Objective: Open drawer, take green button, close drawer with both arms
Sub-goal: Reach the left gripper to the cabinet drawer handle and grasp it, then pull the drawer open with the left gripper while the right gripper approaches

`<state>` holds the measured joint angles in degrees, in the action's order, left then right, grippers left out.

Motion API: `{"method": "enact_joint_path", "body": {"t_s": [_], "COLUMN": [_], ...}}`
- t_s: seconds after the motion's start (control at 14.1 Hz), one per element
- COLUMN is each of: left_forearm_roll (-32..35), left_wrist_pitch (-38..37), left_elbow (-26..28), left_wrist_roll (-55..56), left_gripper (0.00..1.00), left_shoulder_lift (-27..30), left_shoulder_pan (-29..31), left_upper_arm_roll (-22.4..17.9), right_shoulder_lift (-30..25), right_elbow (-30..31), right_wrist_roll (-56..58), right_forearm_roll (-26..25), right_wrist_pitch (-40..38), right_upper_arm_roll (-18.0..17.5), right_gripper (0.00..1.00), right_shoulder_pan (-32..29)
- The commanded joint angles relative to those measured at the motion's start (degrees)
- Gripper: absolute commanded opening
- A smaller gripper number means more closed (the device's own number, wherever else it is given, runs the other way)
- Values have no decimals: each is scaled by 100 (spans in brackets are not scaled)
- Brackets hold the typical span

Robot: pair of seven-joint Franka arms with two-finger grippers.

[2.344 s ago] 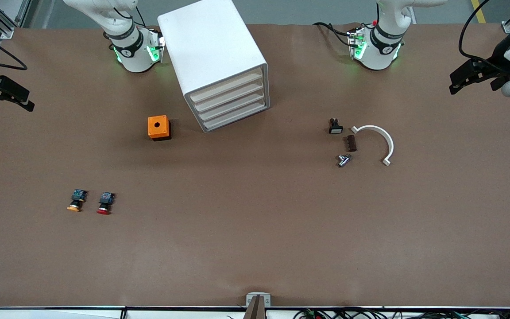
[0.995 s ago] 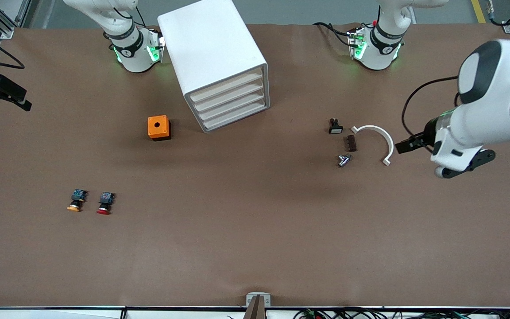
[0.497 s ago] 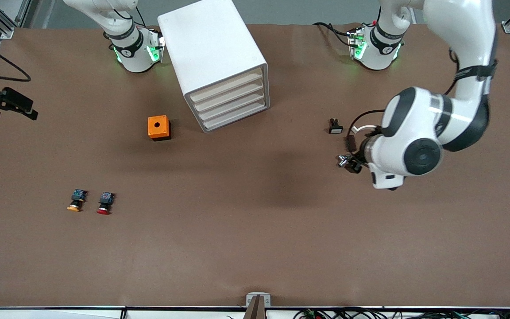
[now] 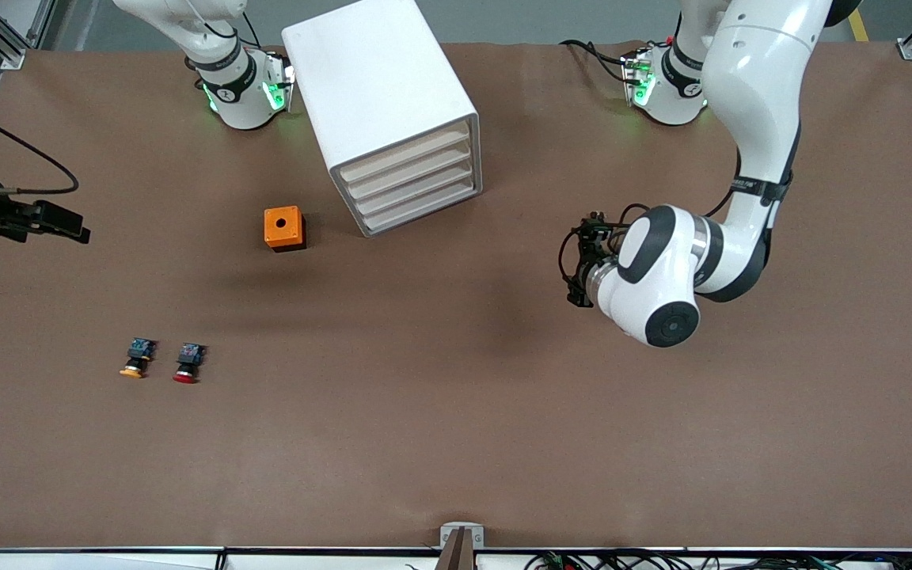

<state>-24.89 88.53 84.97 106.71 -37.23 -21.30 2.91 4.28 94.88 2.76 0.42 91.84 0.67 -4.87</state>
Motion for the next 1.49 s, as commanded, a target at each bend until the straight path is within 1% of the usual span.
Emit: {"method": "enact_joint_path", "body": {"t_s": [0.0, 0.14, 0.21, 0.36, 0.57, 0.78, 0.92, 1.14, 1.21, 1.28, 1.42], "left_forearm_roll": [-540, -1321, -1630, -2017, -2519, -2748, -2837, -2977, -2986, -2995, -2995], "left_wrist_pitch": [-161, -161, -161, -161, -161, -161, -161, -126, -117, -100, 23], "left_elbow": [-157, -165, -165, -165, -165, -183, -174, -174, -174, -174, -174], "left_wrist_roll": [725, 1218, 1420, 1859, 2501, 2802, 2811, 2758, 2741, 2723, 2723], "left_gripper": [100, 100, 100, 100, 90, 84, 80, 72, 67, 60, 59], "left_shoulder_lift": [-214, -364, -416, -557, -847, -1067, -1094, -1295, -1322, -1348, -1375], "left_shoulder_pan": [-199, -322, -436, -638, -876, -1165, -1350, -1605, -1649, -1685, -1825], "left_upper_arm_roll": [-9, -9, -9, -9, -9, -9, -9, -9, -9, -9, -9], "right_shoulder_lift": [240, 275, 275, 267, 240, 223, 223, 223, 223, 223, 231], "right_elbow": [-259, -321, -321, -321, -303, -277, -277, -277, -277, -268, -259], "right_wrist_roll": [49, -30, -65, -370, -1573, -2821, -3534, -4527, -4774, -5020, -5399], "right_forearm_roll": [-95, -95, 9, 37, 37, 300, 309, 309, 309, 309, 309], "right_wrist_pitch": [-34, -34, -34, -34, -69, -96, -52, 18, 62, 80, 97], "right_upper_arm_roll": [-49, -49, -49, -58, -93, -93, -93, -93, -93, -93, -93], "right_gripper": [100, 100, 100, 100, 100, 100, 100, 100, 100, 100, 100], "right_shoulder_pan": [-154, -164, -181, -138, 73, 301, 547, 969, 1092, 1232, 1391]}}
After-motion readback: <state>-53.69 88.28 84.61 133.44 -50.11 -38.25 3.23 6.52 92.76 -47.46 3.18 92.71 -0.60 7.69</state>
